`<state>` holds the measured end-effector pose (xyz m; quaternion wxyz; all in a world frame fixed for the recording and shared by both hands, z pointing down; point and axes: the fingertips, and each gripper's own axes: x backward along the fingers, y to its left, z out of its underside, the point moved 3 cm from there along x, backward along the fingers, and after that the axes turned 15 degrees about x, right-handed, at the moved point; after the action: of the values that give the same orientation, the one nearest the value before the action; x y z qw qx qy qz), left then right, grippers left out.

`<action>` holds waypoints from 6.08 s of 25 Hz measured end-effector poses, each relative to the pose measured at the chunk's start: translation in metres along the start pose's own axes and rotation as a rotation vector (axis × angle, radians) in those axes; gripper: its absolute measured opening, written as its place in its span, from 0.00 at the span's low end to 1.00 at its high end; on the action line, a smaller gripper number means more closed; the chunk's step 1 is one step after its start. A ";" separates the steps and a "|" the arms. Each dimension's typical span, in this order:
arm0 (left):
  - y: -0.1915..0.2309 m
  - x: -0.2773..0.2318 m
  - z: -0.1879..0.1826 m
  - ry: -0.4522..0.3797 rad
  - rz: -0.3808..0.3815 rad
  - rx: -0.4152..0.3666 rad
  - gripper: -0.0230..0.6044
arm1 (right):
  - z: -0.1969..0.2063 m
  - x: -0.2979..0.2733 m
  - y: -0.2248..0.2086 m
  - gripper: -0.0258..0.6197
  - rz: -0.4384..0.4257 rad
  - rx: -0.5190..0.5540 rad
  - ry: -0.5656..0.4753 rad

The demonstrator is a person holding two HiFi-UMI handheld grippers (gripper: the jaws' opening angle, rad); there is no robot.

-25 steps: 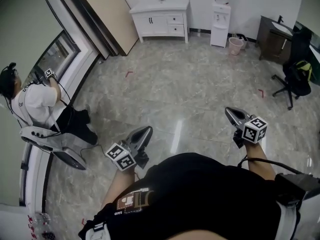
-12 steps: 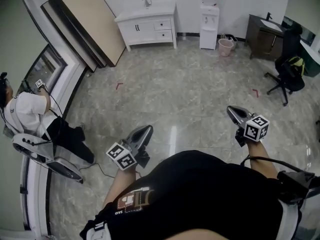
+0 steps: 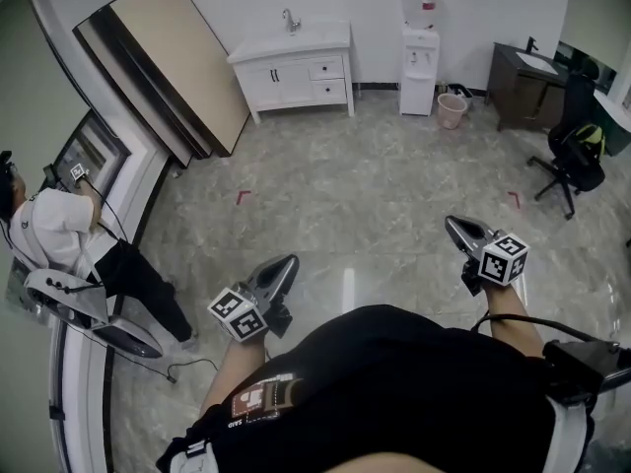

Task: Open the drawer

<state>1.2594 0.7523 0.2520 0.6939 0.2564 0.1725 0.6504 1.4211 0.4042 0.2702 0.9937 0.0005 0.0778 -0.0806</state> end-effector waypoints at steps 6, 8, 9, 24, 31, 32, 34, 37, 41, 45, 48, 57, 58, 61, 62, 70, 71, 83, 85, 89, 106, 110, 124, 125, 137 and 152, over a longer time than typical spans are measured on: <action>0.050 0.003 -0.030 0.021 -0.011 0.026 0.03 | 0.006 -0.053 0.003 0.04 0.014 -0.029 0.021; 0.065 -0.001 -0.039 0.013 -0.011 0.033 0.03 | 0.005 -0.068 -0.002 0.04 0.011 -0.034 0.029; 0.070 -0.004 -0.042 0.013 -0.014 0.036 0.03 | 0.004 -0.074 -0.006 0.04 0.011 -0.037 0.033; 0.118 -0.151 -0.069 -0.050 -0.098 0.011 0.03 | -0.009 -0.148 -0.179 0.04 -0.083 -0.026 0.019; 0.125 -0.258 -0.073 -0.075 -0.117 0.008 0.03 | -0.028 -0.168 -0.284 0.04 -0.138 0.003 -0.010; 0.125 -0.272 -0.072 -0.067 -0.111 0.002 0.03 | -0.027 -0.168 -0.296 0.04 -0.138 0.001 -0.011; 0.131 -0.294 -0.070 -0.061 -0.096 0.001 0.03 | -0.024 -0.170 -0.319 0.04 -0.132 -0.006 -0.007; 0.137 -0.320 -0.071 -0.041 -0.099 0.010 0.03 | -0.018 -0.173 -0.346 0.04 -0.117 -0.028 0.000; 0.154 -0.339 -0.073 -0.011 -0.102 0.008 0.03 | -0.008 -0.175 -0.364 0.04 -0.097 -0.044 0.007; 0.180 -0.360 -0.075 0.003 -0.059 0.022 0.03 | -0.001 -0.186 -0.381 0.04 -0.064 -0.055 0.025; 0.198 -0.371 -0.071 0.015 -0.039 0.036 0.03 | 0.009 -0.193 -0.387 0.04 -0.041 -0.049 0.031; 0.308 -0.391 -0.172 0.037 0.052 0.049 0.03 | -0.043 -0.301 -0.394 0.04 0.058 -0.028 0.023; 0.317 -0.391 -0.184 0.039 0.058 0.044 0.03 | -0.048 -0.314 -0.394 0.04 0.065 -0.029 0.016; 0.349 -0.385 -0.217 0.045 0.062 0.036 0.03 | -0.061 -0.358 -0.387 0.04 0.069 -0.032 0.006; 0.360 -0.382 -0.226 0.048 0.060 0.034 0.03 | -0.064 -0.373 -0.384 0.04 0.065 -0.028 0.009; 0.454 -0.361 -0.282 0.037 0.052 0.058 0.03 | -0.083 -0.485 -0.376 0.04 0.047 -0.033 0.031; 0.460 -0.360 -0.289 0.038 0.042 0.062 0.03 | -0.084 -0.495 -0.376 0.04 0.042 -0.033 0.034; 0.527 -0.369 -0.312 0.001 -0.053 0.094 0.03 | -0.080 -0.583 -0.411 0.04 -0.039 -0.036 0.060; 0.535 -0.385 -0.313 0.001 -0.059 0.078 0.03 | -0.074 -0.595 -0.429 0.04 -0.055 -0.044 0.063; 0.548 -0.428 -0.318 -0.026 -0.088 0.053 0.03 | -0.066 -0.617 -0.484 0.04 -0.088 -0.049 0.056; 0.594 -0.570 -0.343 -0.150 -0.242 0.051 0.03 | -0.099 -0.752 -0.658 0.04 -0.313 0.013 0.047; 0.615 -0.563 -0.354 -0.144 -0.284 0.050 0.03 | -0.096 -0.791 -0.654 0.04 -0.350 0.001 0.053; 0.774 -0.480 -0.481 -0.113 -0.244 0.055 0.03 | -0.126 -0.970 -0.578 0.04 -0.284 -0.017 0.039; 0.784 -0.471 -0.494 -0.109 -0.241 0.053 0.03 | -0.133 -0.984 -0.568 0.04 -0.281 -0.013 0.033; 0.879 -0.394 -0.563 -0.160 -0.274 0.067 0.03 | -0.155 -1.107 -0.521 0.04 -0.292 0.019 0.068; 0.965 -0.466 -0.628 -0.279 -0.427 0.047 0.03 | -0.181 -1.286 -0.614 0.04 -0.491 0.038 0.076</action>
<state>0.0695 0.3951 0.2602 0.8265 0.3177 0.1403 0.4431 0.0407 0.0069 0.2976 0.9406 0.0032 0.1115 -0.3208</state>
